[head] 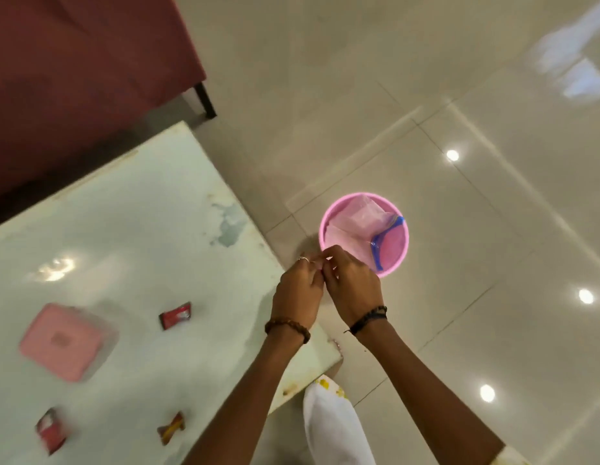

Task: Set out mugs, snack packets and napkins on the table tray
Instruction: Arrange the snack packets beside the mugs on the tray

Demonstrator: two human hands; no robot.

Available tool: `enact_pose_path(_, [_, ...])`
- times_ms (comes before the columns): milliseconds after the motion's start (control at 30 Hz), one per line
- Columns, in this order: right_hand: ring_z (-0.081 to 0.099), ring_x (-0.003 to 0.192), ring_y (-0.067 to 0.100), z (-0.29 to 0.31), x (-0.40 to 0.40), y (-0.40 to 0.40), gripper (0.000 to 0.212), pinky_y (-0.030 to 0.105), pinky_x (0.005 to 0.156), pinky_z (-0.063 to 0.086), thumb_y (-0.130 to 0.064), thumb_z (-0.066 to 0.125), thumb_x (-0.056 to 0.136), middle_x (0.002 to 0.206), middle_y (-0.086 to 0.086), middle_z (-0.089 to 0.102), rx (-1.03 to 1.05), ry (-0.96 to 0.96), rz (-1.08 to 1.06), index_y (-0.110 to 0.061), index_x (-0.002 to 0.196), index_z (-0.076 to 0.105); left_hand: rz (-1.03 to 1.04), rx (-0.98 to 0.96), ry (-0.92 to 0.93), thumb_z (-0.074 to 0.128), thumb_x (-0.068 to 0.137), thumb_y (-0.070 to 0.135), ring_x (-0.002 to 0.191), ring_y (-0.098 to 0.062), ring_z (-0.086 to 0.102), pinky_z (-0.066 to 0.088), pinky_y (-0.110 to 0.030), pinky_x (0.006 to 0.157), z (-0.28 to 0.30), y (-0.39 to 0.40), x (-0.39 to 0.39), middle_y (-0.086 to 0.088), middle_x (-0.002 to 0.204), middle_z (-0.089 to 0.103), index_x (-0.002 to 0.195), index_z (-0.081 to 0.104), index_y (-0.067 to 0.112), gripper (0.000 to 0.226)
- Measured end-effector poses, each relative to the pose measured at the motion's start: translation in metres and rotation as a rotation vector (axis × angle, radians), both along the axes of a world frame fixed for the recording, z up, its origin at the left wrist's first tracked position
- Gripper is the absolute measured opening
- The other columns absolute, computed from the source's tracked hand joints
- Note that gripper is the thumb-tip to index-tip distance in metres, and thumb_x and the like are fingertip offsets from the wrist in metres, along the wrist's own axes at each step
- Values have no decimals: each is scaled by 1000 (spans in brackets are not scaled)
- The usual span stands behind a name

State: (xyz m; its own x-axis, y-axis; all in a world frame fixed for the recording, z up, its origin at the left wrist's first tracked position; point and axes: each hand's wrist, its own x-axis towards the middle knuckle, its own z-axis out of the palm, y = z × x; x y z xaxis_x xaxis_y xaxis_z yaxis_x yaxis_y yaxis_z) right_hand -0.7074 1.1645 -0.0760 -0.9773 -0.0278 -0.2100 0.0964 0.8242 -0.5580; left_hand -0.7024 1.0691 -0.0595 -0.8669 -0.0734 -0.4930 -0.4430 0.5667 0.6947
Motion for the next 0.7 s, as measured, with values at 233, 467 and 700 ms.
enact_pose_path(233, [62, 63, 20, 76, 107, -157, 14, 27, 52, 42, -23, 51, 91, 71, 2, 68, -175, 169, 317, -16, 99, 60, 425, -14, 268, 50, 90, 14, 96, -13, 63, 49, -26, 82, 71, -152, 138, 6, 96, 67, 105, 56, 20, 17])
enact_pose_path(467, [66, 68, 19, 119, 236, -315, 15, 33, 59, 48, -25, 48, 93, 77, 0, 72, -259, 124, 671, -20, 102, 58, 745, -130, 414, 50, 91, 11, 98, -13, 61, 50, -27, 85, 124, -300, 318, 1, 110, 65, 116, 54, 17, 27])
enact_pose_path(700, [64, 75, 21, 115, 323, -439, 17, 33, 65, 52, -23, 46, 94, 83, 5, 72, -334, -32, 815, -20, 107, 56, 1082, -179, 190, 55, 89, 18, 115, -29, 54, 45, -38, 95, 113, -400, 443, -14, 126, 57, 117, 51, 3, 32])
